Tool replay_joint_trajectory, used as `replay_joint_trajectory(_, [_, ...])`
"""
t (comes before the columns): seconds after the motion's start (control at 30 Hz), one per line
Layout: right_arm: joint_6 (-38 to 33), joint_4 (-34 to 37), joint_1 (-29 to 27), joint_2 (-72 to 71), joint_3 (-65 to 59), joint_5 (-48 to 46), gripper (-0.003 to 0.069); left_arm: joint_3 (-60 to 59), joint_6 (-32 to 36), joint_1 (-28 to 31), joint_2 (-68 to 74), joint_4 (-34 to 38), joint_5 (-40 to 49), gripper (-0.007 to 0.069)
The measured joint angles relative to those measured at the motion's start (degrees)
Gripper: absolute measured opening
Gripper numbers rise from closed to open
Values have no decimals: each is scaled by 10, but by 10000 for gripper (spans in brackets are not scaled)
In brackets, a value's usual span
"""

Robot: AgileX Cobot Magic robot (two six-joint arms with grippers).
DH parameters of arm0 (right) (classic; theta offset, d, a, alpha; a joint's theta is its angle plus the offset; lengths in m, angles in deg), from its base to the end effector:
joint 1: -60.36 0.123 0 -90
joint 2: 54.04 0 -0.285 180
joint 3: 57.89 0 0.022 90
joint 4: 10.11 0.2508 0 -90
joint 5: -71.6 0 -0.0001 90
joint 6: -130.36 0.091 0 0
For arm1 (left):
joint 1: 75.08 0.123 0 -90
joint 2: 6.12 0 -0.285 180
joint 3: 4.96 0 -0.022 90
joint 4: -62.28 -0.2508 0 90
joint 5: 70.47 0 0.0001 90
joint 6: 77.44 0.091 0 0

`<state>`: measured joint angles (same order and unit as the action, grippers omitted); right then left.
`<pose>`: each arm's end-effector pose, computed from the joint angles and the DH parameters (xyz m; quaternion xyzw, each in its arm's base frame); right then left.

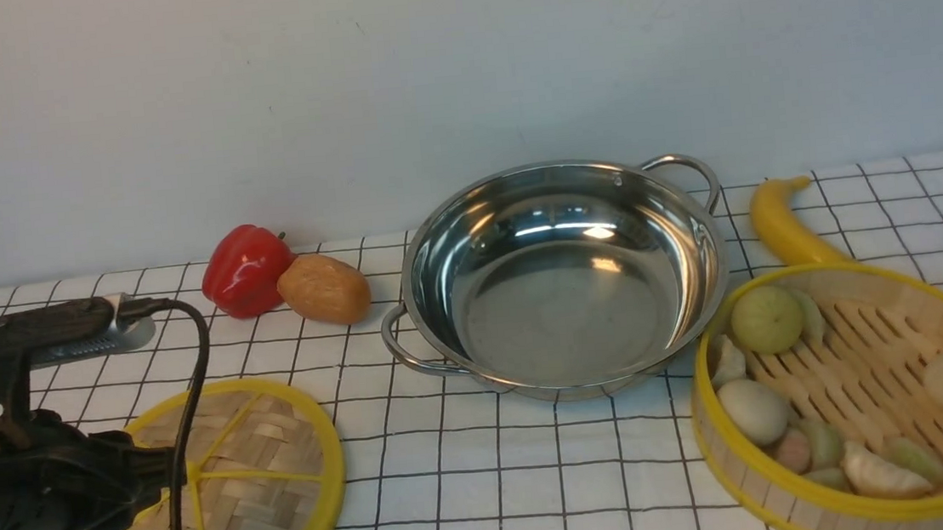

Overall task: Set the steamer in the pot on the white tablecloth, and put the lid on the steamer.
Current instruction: 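Reach for and grasp the rim of the bamboo steamer holding the buns with the right gripper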

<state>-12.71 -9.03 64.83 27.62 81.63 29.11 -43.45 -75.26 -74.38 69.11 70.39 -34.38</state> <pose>0.2060 0.0173 0.2024 0.2828 0.9498 0.0540 0.1225 0.2118 -0.0050 0.2396 -0.0319 0.9636 -0.0486 0.2611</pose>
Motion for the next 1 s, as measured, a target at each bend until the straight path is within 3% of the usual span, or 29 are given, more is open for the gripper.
replay_joint_trajectory(0.37, [58,-68,0,69,4,41,240,0,0,0,0,2,1,243])
replay_joint_trajectory(0.73, [63,-82,0,116,6,63,234,0,0,0,0,5,1,243])
replay_joint_trajectory(0.9, [69,-104,0,116,13,35,157,0,0,0,0,5,1,243])
replay_joint_trajectory(1.0, [65,-152,0,119,22,-9,57,0,0,0,0,5,2,243])
